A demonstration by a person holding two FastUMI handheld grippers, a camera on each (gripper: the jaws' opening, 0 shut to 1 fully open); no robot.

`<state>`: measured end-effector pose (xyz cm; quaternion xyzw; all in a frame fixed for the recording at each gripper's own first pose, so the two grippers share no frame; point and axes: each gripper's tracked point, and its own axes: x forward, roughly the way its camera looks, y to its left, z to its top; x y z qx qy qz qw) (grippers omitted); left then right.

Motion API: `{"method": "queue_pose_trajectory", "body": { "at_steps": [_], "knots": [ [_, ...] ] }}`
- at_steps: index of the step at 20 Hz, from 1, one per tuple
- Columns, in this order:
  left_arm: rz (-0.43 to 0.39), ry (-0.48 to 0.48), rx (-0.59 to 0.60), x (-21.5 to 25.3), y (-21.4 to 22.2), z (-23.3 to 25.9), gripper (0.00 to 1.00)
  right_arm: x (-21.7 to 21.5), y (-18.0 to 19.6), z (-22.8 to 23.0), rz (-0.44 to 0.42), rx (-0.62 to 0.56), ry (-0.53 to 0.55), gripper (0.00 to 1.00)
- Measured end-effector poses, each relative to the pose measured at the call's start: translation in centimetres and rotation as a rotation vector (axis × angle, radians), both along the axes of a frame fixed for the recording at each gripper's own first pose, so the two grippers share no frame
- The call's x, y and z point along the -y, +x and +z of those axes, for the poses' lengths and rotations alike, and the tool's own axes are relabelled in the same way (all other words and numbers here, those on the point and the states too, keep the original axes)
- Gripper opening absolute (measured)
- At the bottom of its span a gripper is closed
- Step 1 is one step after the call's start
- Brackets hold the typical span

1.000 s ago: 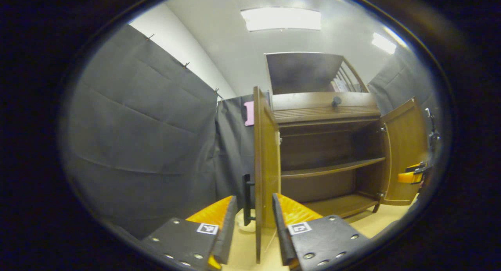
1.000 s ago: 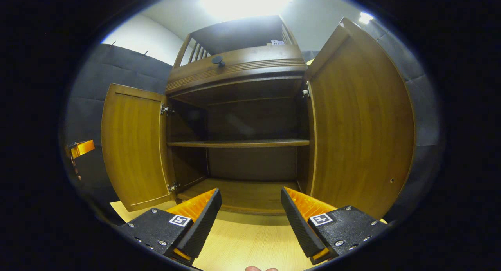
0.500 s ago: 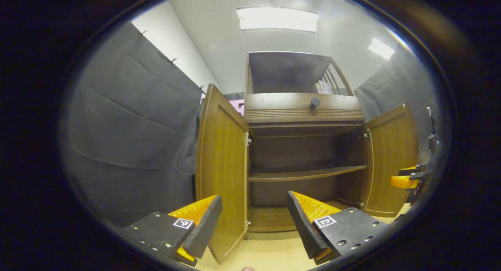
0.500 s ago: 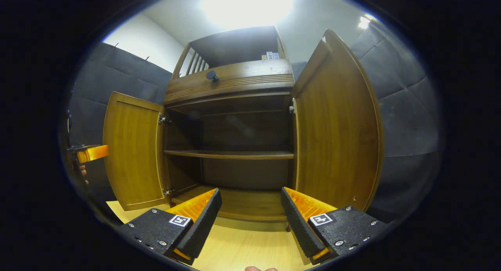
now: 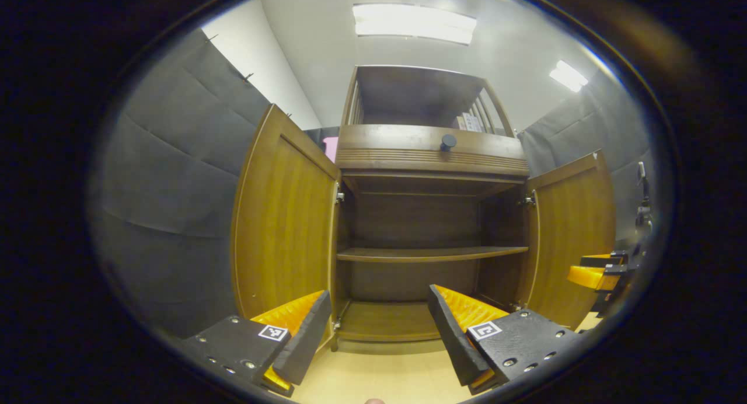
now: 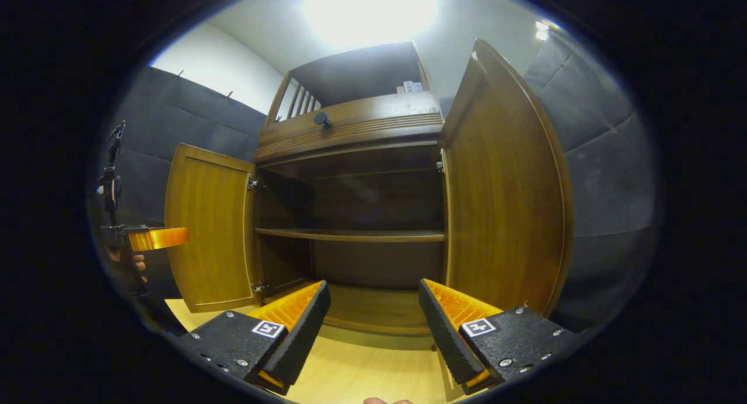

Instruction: Open the right door of the double-door shoe cabinet with the right hand, and open the left door with the left hand.

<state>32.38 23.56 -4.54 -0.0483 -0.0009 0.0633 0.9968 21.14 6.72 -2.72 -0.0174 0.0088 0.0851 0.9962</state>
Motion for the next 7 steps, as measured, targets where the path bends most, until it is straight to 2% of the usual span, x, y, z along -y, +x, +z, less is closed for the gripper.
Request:
{"method": "queue_pose_trajectory", "body": {
  "at_steps": [1,3,7],
  "knots": [
    [-0.015,0.001,0.001,0.5,0.2,0.1,1.00,-0.1,0.2,-0.1,0.007,0.000,0.010,0.95],
    [-0.031,0.006,-0.003,1.2,0.3,-0.1,0.89,0.1,0.5,-0.4,0.008,-0.006,0.036,0.95],
    [-0.055,-0.043,-0.010,1.7,0.5,-1.2,1.00,-1.1,0.8,-0.6,0.040,-0.013,0.059,0.94]
  ]
}}
